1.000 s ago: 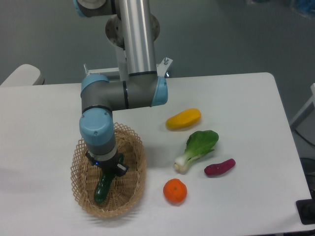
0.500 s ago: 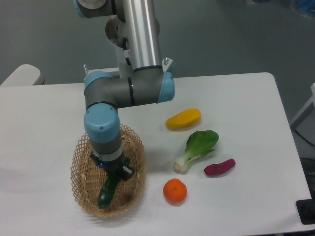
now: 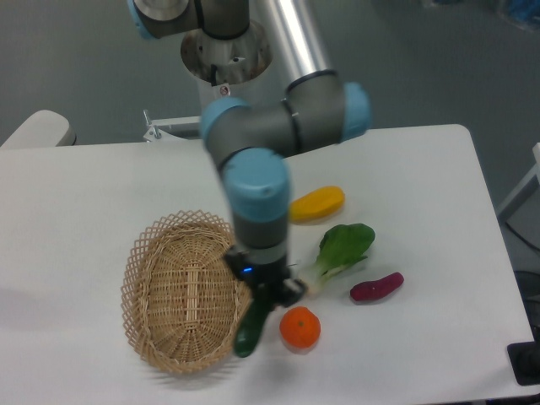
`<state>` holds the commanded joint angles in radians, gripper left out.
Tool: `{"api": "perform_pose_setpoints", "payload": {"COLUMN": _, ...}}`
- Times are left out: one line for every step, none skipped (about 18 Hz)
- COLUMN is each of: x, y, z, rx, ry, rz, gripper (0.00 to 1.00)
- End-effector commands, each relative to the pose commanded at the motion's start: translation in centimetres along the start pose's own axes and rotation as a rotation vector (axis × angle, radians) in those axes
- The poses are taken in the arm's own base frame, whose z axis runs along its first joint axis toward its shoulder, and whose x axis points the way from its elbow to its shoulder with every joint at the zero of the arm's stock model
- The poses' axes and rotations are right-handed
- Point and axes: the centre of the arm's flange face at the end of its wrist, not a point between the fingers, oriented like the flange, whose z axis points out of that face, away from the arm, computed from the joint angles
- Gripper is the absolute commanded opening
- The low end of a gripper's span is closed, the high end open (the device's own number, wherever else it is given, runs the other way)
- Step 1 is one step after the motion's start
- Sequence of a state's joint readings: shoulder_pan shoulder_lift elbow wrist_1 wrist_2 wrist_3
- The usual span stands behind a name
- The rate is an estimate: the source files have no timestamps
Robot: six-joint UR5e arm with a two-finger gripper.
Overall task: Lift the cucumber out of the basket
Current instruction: 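Carry the held cucumber away from the basket toward the sweet potato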
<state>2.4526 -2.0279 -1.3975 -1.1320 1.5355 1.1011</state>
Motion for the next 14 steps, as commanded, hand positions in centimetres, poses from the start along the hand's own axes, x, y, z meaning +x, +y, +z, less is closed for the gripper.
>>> {"api": "perform_pose_setpoints", "payload": {"x": -1.0, "y": 1.1, "z": -0.3, "rx": -0.005, "ry": -0.001, "rz": 0.011, "gripper": 0.18}}
{"api": "perform_pose_setpoints", "payload": {"x": -1.9, "y": 2.2, "z": -0.4, "rx": -0.009, "ry": 0.001, "rz": 0.023, "gripper": 0.18}}
{"api": "perform_pose_setpoints", "payload": {"x": -2.7, "y": 3.3, "z": -0.5, "rx": -0.013, "ry": 0.002, "rz": 0.036, "gripper": 0.18}}
{"api": "perform_pose_setpoints", "payload": {"x": -3.5, "y": 4.6, "z": -0.7, "rx": -0.017, "ry": 0.006, "rz": 0.049, "gripper": 0.18}}
{"api": "perform_pose_setpoints", "payload": {"x": -4.0, "y": 5.6, "z": -0.6, "rx": -0.021, "ry": 0.011, "rz": 0.069, "gripper": 0.18}}
{"api": "perform_pose_setpoints", "payload": {"x": -4.6, "y": 6.5, "z": -0.6, "rx": -0.023, "ry": 0.010, "rz": 0.085, "gripper": 0.18}}
{"api": "perform_pose_setpoints", "payload": {"x": -5.1, "y": 7.2, "z": -0.7, "rx": -0.023, "ry": 0.008, "rz": 0.096, "gripper": 0.18}}
{"api": "perform_pose_setpoints", "payload": {"x": -5.5, "y": 7.9, "z": -0.8, "rx": -0.024, "ry": 0.007, "rz": 0.102, "gripper": 0.18}}
{"api": "perform_pose_setpoints", "payload": {"x": -5.7, "y": 8.4, "z": -0.9, "rx": -0.026, "ry": 0.006, "rz": 0.108, "gripper": 0.18}}
{"api": "perform_pose_setpoints", "payload": {"x": -5.9, "y": 8.8, "z": -1.0, "rx": -0.025, "ry": 0.005, "rz": 0.110, "gripper": 0.18}}
{"api": "perform_pose_setpoints", "payload": {"x": -6.0, "y": 8.9, "z": -1.1, "rx": -0.025, "ry": 0.003, "rz": 0.112, "gripper": 0.18}}
{"api": "perform_pose_setpoints", "payload": {"x": -6.0, "y": 9.0, "z": -1.0, "rx": -0.027, "ry": 0.004, "rz": 0.112, "gripper": 0.18}}
{"api": "perform_pose_setpoints", "payload": {"x": -6.0, "y": 9.0, "z": -1.0, "rx": -0.028, "ry": 0.007, "rz": 0.113, "gripper": 0.18}}
{"api": "perform_pose_setpoints", "payload": {"x": -6.0, "y": 9.0, "z": -1.0, "rx": -0.028, "ry": 0.009, "rz": 0.113, "gripper": 0.18}}
